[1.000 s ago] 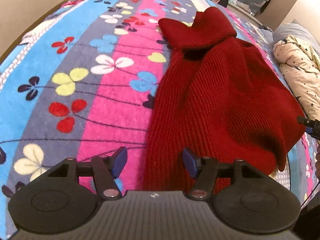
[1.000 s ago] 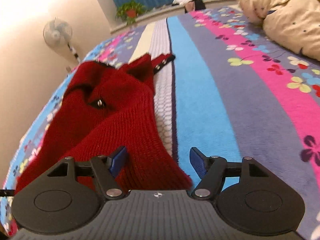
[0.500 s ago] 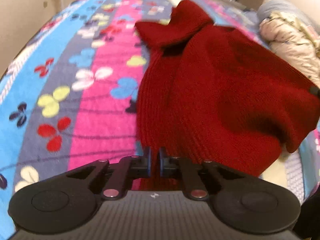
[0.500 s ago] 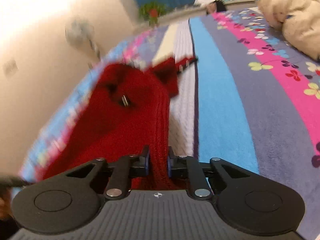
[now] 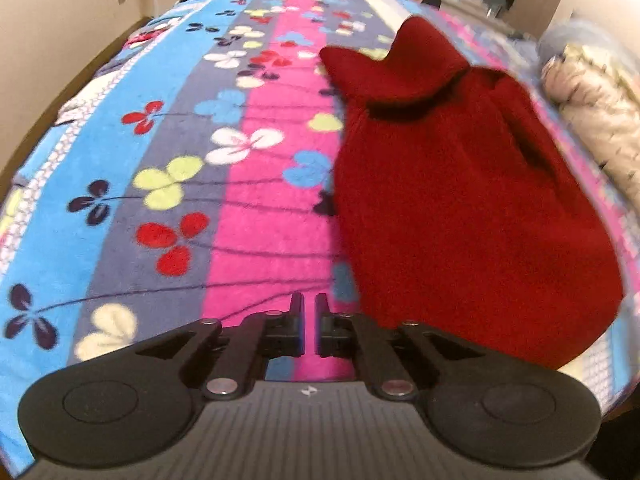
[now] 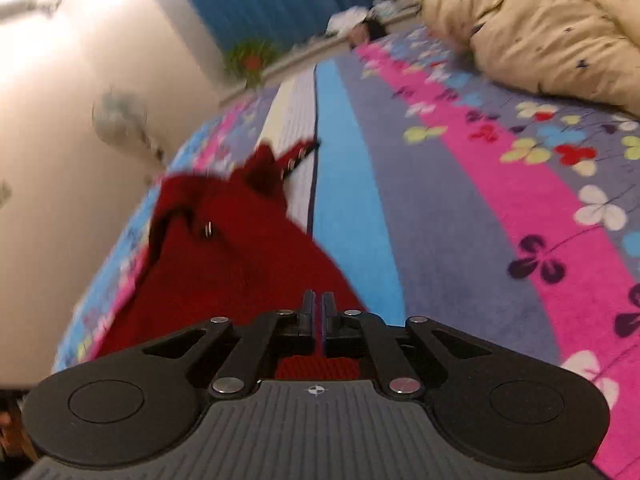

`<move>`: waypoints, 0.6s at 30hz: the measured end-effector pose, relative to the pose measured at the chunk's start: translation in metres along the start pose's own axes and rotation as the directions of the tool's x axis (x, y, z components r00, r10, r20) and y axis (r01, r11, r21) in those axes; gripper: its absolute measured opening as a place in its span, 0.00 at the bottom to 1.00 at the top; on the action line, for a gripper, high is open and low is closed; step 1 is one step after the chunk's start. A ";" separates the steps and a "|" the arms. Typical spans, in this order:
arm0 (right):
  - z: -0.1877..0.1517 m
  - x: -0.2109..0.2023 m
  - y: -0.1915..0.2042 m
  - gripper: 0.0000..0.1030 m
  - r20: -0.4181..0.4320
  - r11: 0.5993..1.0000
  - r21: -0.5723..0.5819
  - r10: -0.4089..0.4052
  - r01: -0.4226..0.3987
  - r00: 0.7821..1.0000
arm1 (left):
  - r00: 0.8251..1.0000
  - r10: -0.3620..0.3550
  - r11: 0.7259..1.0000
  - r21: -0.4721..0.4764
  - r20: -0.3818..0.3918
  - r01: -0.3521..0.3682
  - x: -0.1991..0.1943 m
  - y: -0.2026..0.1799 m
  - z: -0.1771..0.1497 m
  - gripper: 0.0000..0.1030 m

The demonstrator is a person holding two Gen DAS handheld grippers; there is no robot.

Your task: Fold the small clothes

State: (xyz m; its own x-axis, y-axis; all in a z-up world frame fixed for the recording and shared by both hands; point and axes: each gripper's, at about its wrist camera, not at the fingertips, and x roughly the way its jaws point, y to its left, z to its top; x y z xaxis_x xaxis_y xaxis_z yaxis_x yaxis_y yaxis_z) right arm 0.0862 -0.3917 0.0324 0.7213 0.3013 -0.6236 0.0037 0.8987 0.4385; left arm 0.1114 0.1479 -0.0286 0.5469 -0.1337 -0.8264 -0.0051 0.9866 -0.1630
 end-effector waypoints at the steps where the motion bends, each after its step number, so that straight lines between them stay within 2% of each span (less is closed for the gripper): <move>1: 0.001 0.006 0.003 0.24 -0.015 1.000 -0.014 -0.011 0.011 1.000 | 1.000 -0.029 0.999 -0.025 0.003 0.029 -0.001 0.000 0.001 0.21; 2: 0.002 0.011 0.005 0.45 -0.026 1.000 -0.022 -0.021 0.020 0.999 | 0.999 -0.049 0.998 -0.040 0.002 0.049 0.000 -0.001 0.002 0.35; 3: 0.001 0.017 0.008 0.60 -0.033 0.999 -0.028 -0.033 0.032 0.999 | 0.998 -0.061 0.997 -0.048 0.001 0.061 0.001 -0.003 0.002 0.42; 5: 0.000 0.033 0.014 0.67 -0.054 0.997 -0.047 -0.068 0.065 0.996 | 0.997 -0.079 0.995 -0.058 -0.012 0.078 0.005 -0.008 0.002 0.46; 8: -0.012 0.063 0.022 0.67 -0.134 0.991 -0.060 -0.123 0.116 0.983 | 0.992 -0.113 0.991 -0.072 -0.058 0.109 0.016 -0.011 0.003 0.50; 11: -0.020 0.092 0.026 0.66 -0.212 0.983 -0.091 -0.179 0.163 0.961 | 0.986 -0.130 0.991 -0.045 -0.109 0.126 0.027 -0.020 0.000 0.51; 13: -0.022 0.096 0.032 0.57 -0.213 0.977 -0.139 -0.191 0.164 0.958 | 0.984 -0.106 0.994 -0.001 -0.146 0.107 0.034 -0.027 -0.004 0.49; 14: -0.021 0.096 0.036 0.32 -0.205 0.974 -0.162 -0.191 0.159 0.960 | 0.984 -0.099 0.994 0.024 -0.146 0.103 0.035 -0.030 -0.005 0.35; 15: -0.020 0.093 0.039 0.16 -0.202 0.974 -0.168 -0.187 0.154 0.961 | 0.985 -0.107 0.992 0.052 -0.135 0.115 0.032 -0.033 -0.005 0.14; 16: -0.019 0.089 0.040 0.14 -0.190 0.976 -0.158 -0.179 0.150 0.965 | 0.986 -0.117 0.989 0.072 -0.115 0.126 0.027 -0.035 -0.006 0.14; 17: -0.016 0.079 0.040 0.07 -0.167 0.982 -0.134 -0.154 0.133 0.974 | 0.988 -0.133 0.987 0.083 -0.085 0.140 0.019 -0.035 -0.006 0.14; 18: -0.010 0.063 0.038 0.06 -0.127 0.991 -0.094 -0.103 0.091 0.987 | 0.985 -0.169 0.981 0.086 -0.041 0.172 0.007 -0.032 -0.006 0.13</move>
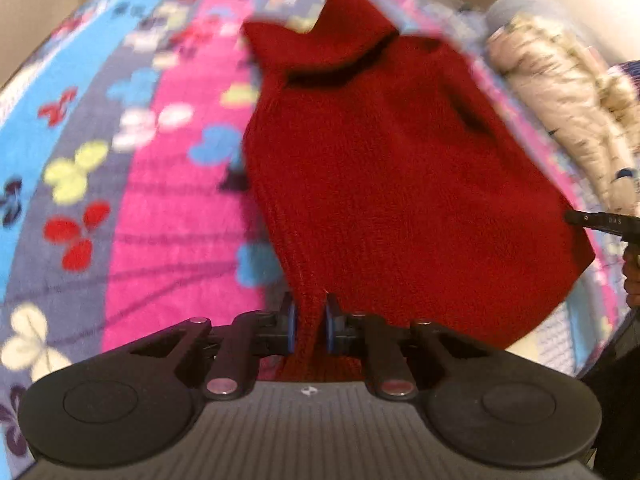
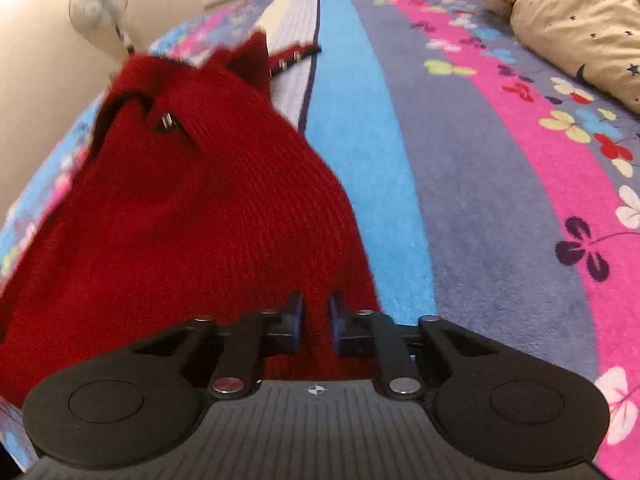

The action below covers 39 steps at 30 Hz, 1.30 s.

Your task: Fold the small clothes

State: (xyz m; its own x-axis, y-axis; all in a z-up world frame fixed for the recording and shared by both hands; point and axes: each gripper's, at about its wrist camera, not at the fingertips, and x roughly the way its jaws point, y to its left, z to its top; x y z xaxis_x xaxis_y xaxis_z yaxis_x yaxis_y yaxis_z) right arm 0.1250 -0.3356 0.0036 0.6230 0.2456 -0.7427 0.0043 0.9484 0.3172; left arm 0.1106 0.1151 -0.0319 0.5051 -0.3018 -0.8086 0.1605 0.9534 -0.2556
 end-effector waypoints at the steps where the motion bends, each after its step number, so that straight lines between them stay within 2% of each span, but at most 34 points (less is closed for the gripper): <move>1: 0.002 -0.020 -0.005 0.06 0.059 0.997 0.035 0.067 -0.069 0.996 | 0.997 -0.046 0.999 -0.010 0.053 0.047 -0.015 0.003 0.000 0.13; 2: 0.004 -0.045 -0.010 0.06 0.143 0.984 0.059 0.157 -0.167 0.977 | 0.984 -0.122 0.991 -0.030 0.128 0.127 -0.036 0.009 0.000 0.12; 3: 0.004 -0.077 -0.015 0.05 0.247 0.958 0.045 0.265 -0.284 0.932 | 0.955 -0.211 0.973 -0.046 0.210 0.225 -0.058 0.017 -0.001 0.10; 4: 0.000 -0.102 -0.019 0.05 0.322 0.934 0.009 0.336 -0.358 0.885 | 0.913 -0.284 0.950 -0.042 0.292 0.309 -0.080 0.025 -0.005 0.09; 5: -0.005 -0.124 -0.023 0.05 0.385 0.907 -0.019 0.395 -0.421 0.834 | 0.881 -0.322 0.935 -0.029 0.345 0.353 -0.096 0.032 -0.009 0.09; 6: -0.010 -0.138 -0.031 0.05 0.429 0.878 -0.019 0.440 -0.479 0.789 | 0.858 -0.346 0.924 -0.023 0.379 0.383 -0.106 0.039 -0.013 0.09; 7: -0.013 -0.143 -0.037 0.05 0.451 0.857 -0.009 0.463 -0.515 0.763 | 0.841 -0.360 0.913 -0.033 0.403 0.407 -0.112 0.046 -0.015 0.09; 8: -0.015 -0.145 -0.042 0.05 0.464 0.843 -0.002 0.478 -0.539 0.746 | 0.835 -0.358 0.906 -0.062 0.418 0.420 -0.113 0.054 -0.015 0.09; 9: -0.014 -0.143 -0.045 0.05 0.460 0.843 0.001 0.477 -0.538 0.749 | 0.849 -0.333 0.905 -0.112 0.409 0.410 -0.108 0.063 -0.013 0.09; 10: -0.013 -0.135 -0.045 0.05 0.425 0.874 0.012 0.435 -0.485 0.794 | 0.883 -0.287 0.916 -0.163 0.372 0.367 -0.098 0.069 -0.012 0.09; 11: -0.010 -0.124 -0.044 0.05 0.372 0.915 0.027 0.365 -0.403 0.853 | 0.932 -0.212 0.934 -0.220 0.292 0.282 -0.081 0.074 -0.010 0.09; 12: -0.009 -0.106 -0.041 0.05 0.283 0.955 0.045 0.270 -0.294 0.920 | 0.974 -0.134 0.945 -0.274 0.182 0.182 -0.061 0.078 -0.010 0.11; 13: -0.010 -0.082 -0.039 0.06 0.153 0.983 0.054 0.167 -0.177 0.974 | 0.997 -0.057 0.943 -0.324 0.050 0.071 -0.038 0.082 -0.011 0.11; 14: -0.014 -0.055 -0.038 0.05 0.003 0.997 0.055 0.048 -0.049 0.999 | 0.999 0.015 0.943 -0.331 -0.046 -0.030 -0.022 0.082 -0.011 0.09; 15: -0.020 -0.034 -0.040 0.07 -0.114 0.998 0.049 -0.033 0.039 0.993 | 0.991 0.081 0.946 -0.306 -0.104 -0.109 -0.012 0.080 -0.010 0.09; 16: -0.027 -0.016 -0.042 0.09 -0.218 0.995 0.037 -0.081 0.091 0.972 | 0.989 0.091 0.947 -0.298 -0.114 -0.122 -0.009 0.079 -0.007 0.10; 17: -0.029 -0.008 -0.042 0.09 -0.262 0.994 0.024 -0.092 0.102 0.961 | 0.992 0.069 0.947 -0.307 -0.105 -0.099 -0.008 0.078 -0.005 0.14; 19: -0.025 -0.009 -0.037 0.11 -0.230 0.997 0.001 -0.075 0.078 0.970 | 0.997 0.022 0.943 -0.330 -0.070 -0.044 -0.014 0.077 -0.005 0.29; 20: -0.023 -0.013 -0.036 0.25 -0.202 0.998 0.006 -0.053 0.056 0.978 | 0.998 0.012 0.943 -0.332 -0.055 -0.030 -0.017 0.076 -0.006 0.40; 21: -0.021 -0.016 -0.036 0.42 -0.182 0.999 0.016 -0.031 0.035 0.983 | 0.999 0.001 0.943 -0.331 -0.044 -0.015 -0.019 0.073 -0.006 0.43; 23: -0.018 -0.019 -0.032 0.52 -0.156 1.000 0.016 -0.018 0.021 0.988 | 0.999 -0.012 0.941 -0.338 -0.036 -0.001 -0.021 0.072 -0.006 0.43; 26: -0.019 -0.019 -0.033 0.52 -0.146 0.999 0.037 0.002 0.004 0.989 | 0.999 -0.034 0.921 -0.390 -0.017 0.025 -0.023 0.078 -0.003 0.43; 29: -0.022 -0.005 -0.024 0.52 -0.176 0.999 0.037 0.020 -0.014 0.984 | 0.997 -0.074 0.891 -0.447 0.030 0.080 -0.027 0.086 -0.002 0.43; 31: -0.031 0.002 -0.012 0.53 -0.223 0.999 -0.040 -0.009 0.000 0.975 | 0.991 -0.120 0.868 -0.478 0.063 0.136 -0.030 0.089 -0.003 0.43; 33: -0.037 0.008 0.000 0.54 -0.237 0.988 -0.154 -0.070 0.033 0.969 | 0.986 -0.151 0.866 -0.470 0.078 0.170 -0.031 0.085 -0.002 0.46; 34: -0.038 0.008 0.003 0.54 -0.231 0.983 -0.180 -0.080 0.038 0.970 | 0.986 -0.156 0.877 -0.450 0.065 0.168 -0.030 0.079 -0.002 0.46; 35: -0.038 0.007 0.004 0.50 -0.225 0.982 -0.185 -0.083 0.041 0.971 | 0.987 -0.155 0.890 -0.428 0.043 0.159 -0.027 0.074 -0.002 0.46; 37: -0.037 0.003 0.003 0.33 -0.213 0.982 -0.185 -0.082 0.042 0.974 | 0.990 -0.140 0.920 -0.374 -0.028 0.120 -0.018 0.062 -0.003 0.46; 38: -0.036 0.000 0.002 0.14 -0.209 0.983 -0.180 -0.065 0.026 0.976 | 0.991 -0.118 0.937 -0.337 -0.069 0.088 -0.012 0.056 -0.005 0.46; 39: -0.034 -0.003 0.000 0.09 -0.205 0.986 -0.167 -0.040 0.005 0.978 | 0.991 -0.105 0.947 -0.312 -0.087 0.073 -0.010 0.052 -0.005 0.44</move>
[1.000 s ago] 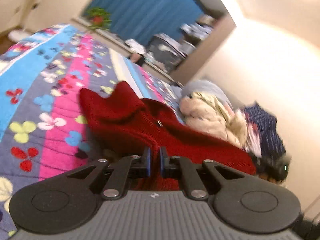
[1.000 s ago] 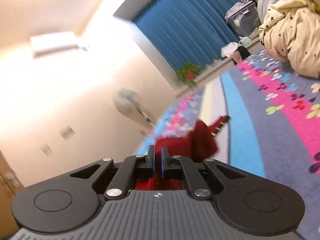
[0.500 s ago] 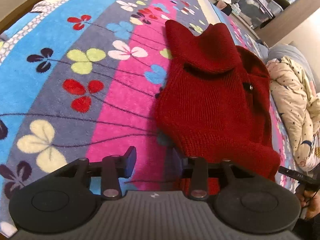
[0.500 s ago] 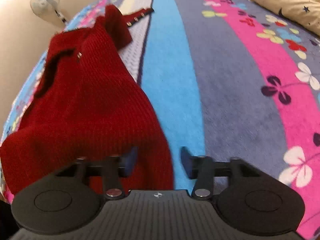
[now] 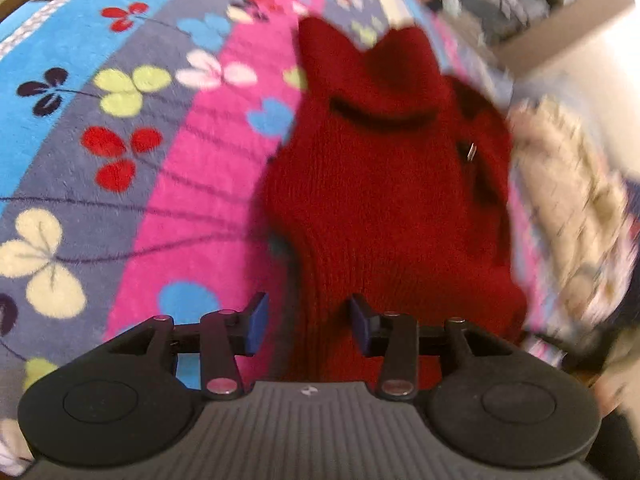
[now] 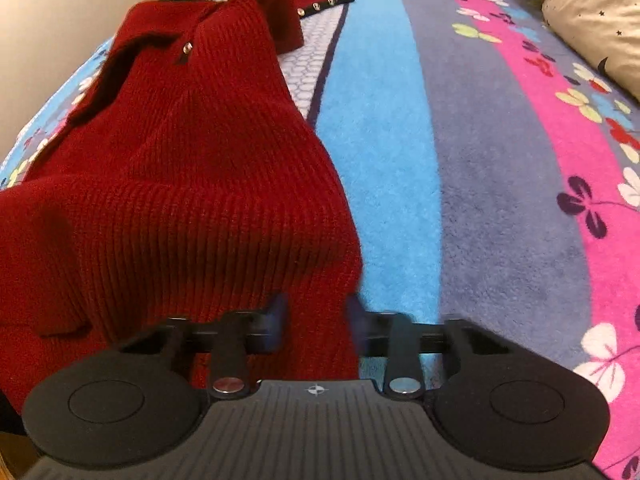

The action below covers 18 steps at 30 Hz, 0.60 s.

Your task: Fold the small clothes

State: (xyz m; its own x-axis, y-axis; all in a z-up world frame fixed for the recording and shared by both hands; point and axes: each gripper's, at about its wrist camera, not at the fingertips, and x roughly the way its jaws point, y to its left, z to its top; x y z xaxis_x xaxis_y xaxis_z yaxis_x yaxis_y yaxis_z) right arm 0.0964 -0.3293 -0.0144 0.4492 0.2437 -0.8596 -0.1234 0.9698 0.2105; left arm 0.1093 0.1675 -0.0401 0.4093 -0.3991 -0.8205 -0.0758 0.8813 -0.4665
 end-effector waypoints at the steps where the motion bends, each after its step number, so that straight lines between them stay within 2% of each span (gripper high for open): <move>1: -0.001 -0.005 -0.002 0.08 0.011 1.000 0.006 0.021 -0.021 1.000 | 1.000 0.007 1.000 0.025 -0.008 -0.007 0.001 -0.003 -0.001 0.41; 3: -0.006 -0.020 -0.006 0.07 0.029 0.996 0.032 0.078 -0.079 0.997 | 1.000 -0.024 0.997 0.068 -0.005 0.024 -0.002 -0.009 -0.003 0.13; 5: -0.011 -0.042 -0.009 0.07 0.079 0.984 0.057 0.162 -0.166 0.984 | 0.998 -0.054 0.992 0.117 0.039 0.049 -0.017 -0.012 -0.005 0.11; 6: -0.014 -0.055 -0.012 0.07 0.118 0.975 0.058 0.206 -0.214 0.971 | 0.991 -0.109 0.988 0.116 0.081 0.099 -0.031 -0.010 -0.006 0.11; 8: -0.023 -0.080 -0.027 0.06 0.204 0.941 0.087 0.306 -0.328 0.930 | 0.957 -0.241 0.967 0.129 0.164 0.221 -0.058 0.002 -0.011 0.11; 9: -0.027 -0.087 -0.037 0.06 0.230 0.924 0.105 0.337 -0.368 0.913 | 0.947 -0.265 0.960 0.142 0.182 0.242 -0.066 0.007 -0.012 0.11; 10: -0.032 -0.089 -0.046 0.06 0.224 0.923 0.121 0.334 -0.366 0.916 | 0.957 -0.237 0.966 0.145 0.167 0.214 -0.065 0.011 -0.013 0.11; 11: -0.038 -0.084 -0.052 0.06 0.178 0.940 0.130 0.292 -0.316 0.940 | 0.982 -0.147 0.981 0.141 0.122 0.130 -0.055 0.014 -0.014 0.11; 12: -0.043 -0.072 -0.055 0.06 0.100 0.959 0.135 0.237 -0.249 0.966 | 0.998 -0.013 0.988 0.153 0.055 0.004 -0.037 0.014 -0.016 0.10; 13: -0.048 -0.059 -0.055 0.06 0.026 0.969 0.134 0.206 -0.208 0.978 | 0.994 0.109 0.975 0.193 0.005 -0.108 -0.021 0.010 -0.019 0.09; 14: -0.050 -0.050 -0.050 0.06 -0.024 0.977 0.114 0.183 -0.179 0.983 | 0.978 0.208 0.948 0.250 -0.014 -0.198 -0.009 0.004 -0.022 0.08; 15: -0.050 -0.043 -0.043 0.07 -0.051 0.987 0.072 0.149 -0.145 0.988 | 0.966 0.258 0.927 0.287 -0.015 -0.242 -0.003 -0.001 -0.023 0.10; 16: -0.048 -0.041 -0.037 0.07 -0.047 0.993 0.035 0.112 -0.111 0.993 | 0.966 0.257 0.925 0.289 -0.003 -0.245 -0.003 -0.005 -0.021 0.10; 18: -0.036 -0.045 -0.030 0.13 0.016 0.995 0.039 0.087 -0.088 0.996 | 0.979 0.193 0.943 0.263 0.062 -0.203 -0.012 -0.012 -0.013 0.19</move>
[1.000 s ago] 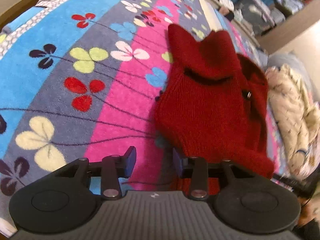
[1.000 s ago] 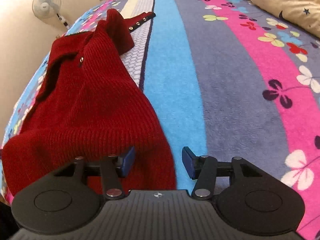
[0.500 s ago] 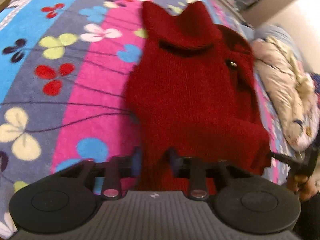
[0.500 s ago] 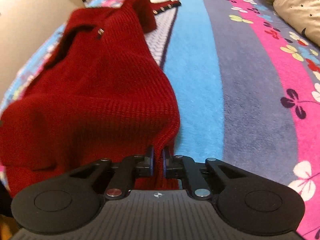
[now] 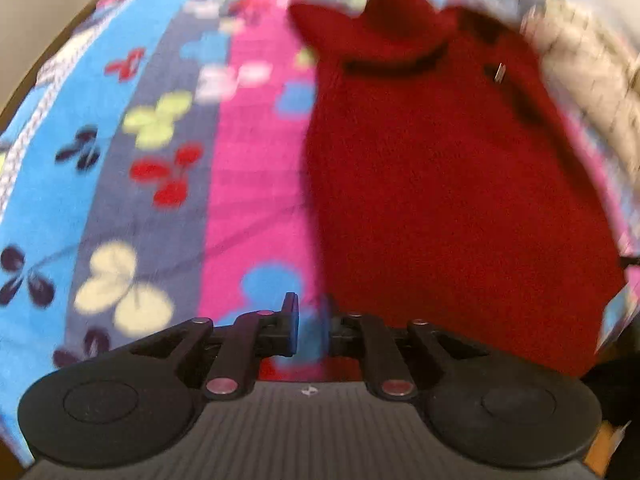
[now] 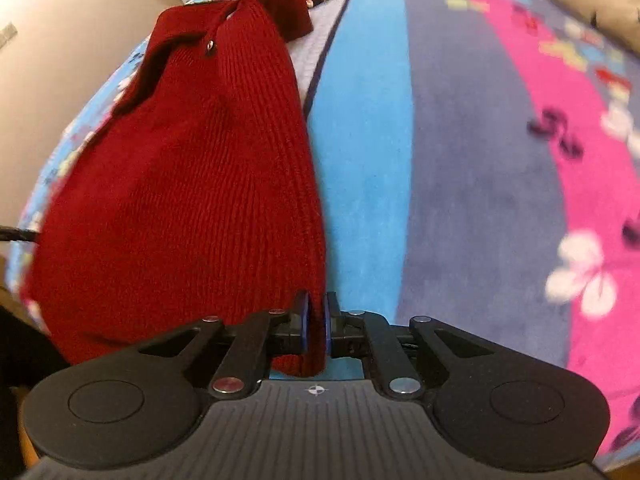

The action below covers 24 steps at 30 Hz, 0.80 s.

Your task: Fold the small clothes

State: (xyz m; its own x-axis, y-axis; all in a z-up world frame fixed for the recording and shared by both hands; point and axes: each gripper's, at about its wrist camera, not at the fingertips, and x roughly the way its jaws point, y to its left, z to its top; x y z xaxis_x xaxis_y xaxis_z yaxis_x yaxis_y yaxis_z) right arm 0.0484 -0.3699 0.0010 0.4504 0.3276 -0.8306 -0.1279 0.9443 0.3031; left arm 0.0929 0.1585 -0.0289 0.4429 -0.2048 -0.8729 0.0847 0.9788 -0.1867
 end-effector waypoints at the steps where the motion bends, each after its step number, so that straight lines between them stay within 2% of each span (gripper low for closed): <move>1: 0.005 -0.002 0.002 0.14 0.040 1.000 0.018 0.002 -0.003 0.999 | 0.999 -0.024 1.000 -0.005 0.041 0.024 -0.005 -0.001 0.002 0.22; 2: 0.011 -0.002 0.004 0.19 0.076 0.999 0.037 0.010 -0.013 0.997 | 0.996 -0.049 0.999 -0.002 0.069 0.049 -0.007 -0.004 0.005 0.25; 3: 0.017 0.000 0.007 0.34 0.097 0.999 0.049 0.016 -0.021 0.995 | 0.995 -0.068 0.998 0.006 0.079 0.068 -0.006 -0.010 0.006 0.25; 5: 0.023 0.012 0.015 0.50 0.088 0.999 0.042 0.005 -0.008 0.996 | 0.993 -0.103 0.994 0.042 0.059 0.101 0.002 -0.022 0.006 0.25; 7: 0.024 0.032 0.023 0.50 0.015 1.000 0.003 -0.029 0.029 0.999 | 0.996 -0.094 0.990 0.109 0.003 0.093 0.016 -0.038 0.003 0.32; 8: 0.024 0.042 0.024 0.49 -0.035 0.999 -0.021 -0.049 0.048 0.998 | 0.997 -0.059 0.986 0.151 -0.043 0.065 0.027 -0.048 -0.001 0.37; 9: 0.021 0.054 0.029 0.49 -0.094 0.996 -0.062 -0.075 0.069 0.993 | 0.996 -0.002 0.981 0.195 -0.092 0.020 0.040 -0.056 -0.006 0.38; 10: 0.020 0.058 0.036 0.49 -0.102 0.989 -0.115 -0.105 0.093 0.989 | 0.991 0.053 0.972 0.235 -0.123 -0.022 0.048 -0.061 -0.009 0.38; 11: 0.021 0.057 0.042 0.47 -0.096 0.983 -0.146 -0.123 0.108 0.988 | 0.989 0.085 0.960 0.275 -0.122 -0.049 0.052 -0.068 -0.012 0.38; 12: 0.025 0.053 0.043 0.44 -0.077 0.985 -0.132 -0.122 0.111 0.990 | 0.991 0.087 0.956 0.289 -0.105 -0.053 0.053 -0.068 -0.011 0.38; 15: 0.039 0.035 0.038 0.43 0.049 0.999 -0.032 -0.037 0.038 0.998 | 1.000 0.015 0.970 0.245 -0.018 -0.010 0.039 -0.066 -0.003 0.40; 16: 0.042 0.037 0.037 0.43 0.047 1.000 -0.021 -0.020 0.021 0.999 | 1.000 -0.002 0.974 0.226 -0.012 0.004 0.041 -0.066 0.001 0.41; 17: 0.042 0.046 0.037 0.41 0.003 0.999 -0.034 -0.035 0.035 0.999 | 1.000 0.009 0.975 0.220 -0.026 -0.003 0.046 -0.066 0.003 0.42; 19: 0.031 0.068 0.042 0.41 -0.102 0.984 -0.127 -0.142 0.128 0.985 | 0.991 0.094 0.967 0.244 -0.092 -0.069 0.064 -0.069 0.002 0.42; 20: 0.031 0.069 0.046 0.42 -0.089 0.978 -0.156 -0.154 0.139 0.984 | 0.989 0.115 0.962 0.260 -0.095 -0.087 0.069 -0.073 0.003 0.42; 22: 0.041 0.057 0.047 0.42 -0.010 0.986 -0.120 -0.114 0.112 0.993 | 0.994 0.104 0.960 0.265 -0.043 -0.088 0.062 -0.079 0.006 0.43; 24: 0.051 0.042 0.042 0.42 0.077 0.993 -0.058 -0.095 0.099 0.992 | 0.997 0.078 0.971 0.227 0.014 -0.079 0.056 -0.078 0.014 0.44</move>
State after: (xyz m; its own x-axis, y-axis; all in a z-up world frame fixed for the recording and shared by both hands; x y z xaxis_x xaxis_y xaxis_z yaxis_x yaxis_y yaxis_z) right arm 0.1072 -0.3181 0.0022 0.5275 0.2334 -0.8169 -0.1339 0.9723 0.1914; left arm 0.1229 0.0707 -0.0567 0.4606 -0.1278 -0.8784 0.2495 0.9683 -0.0101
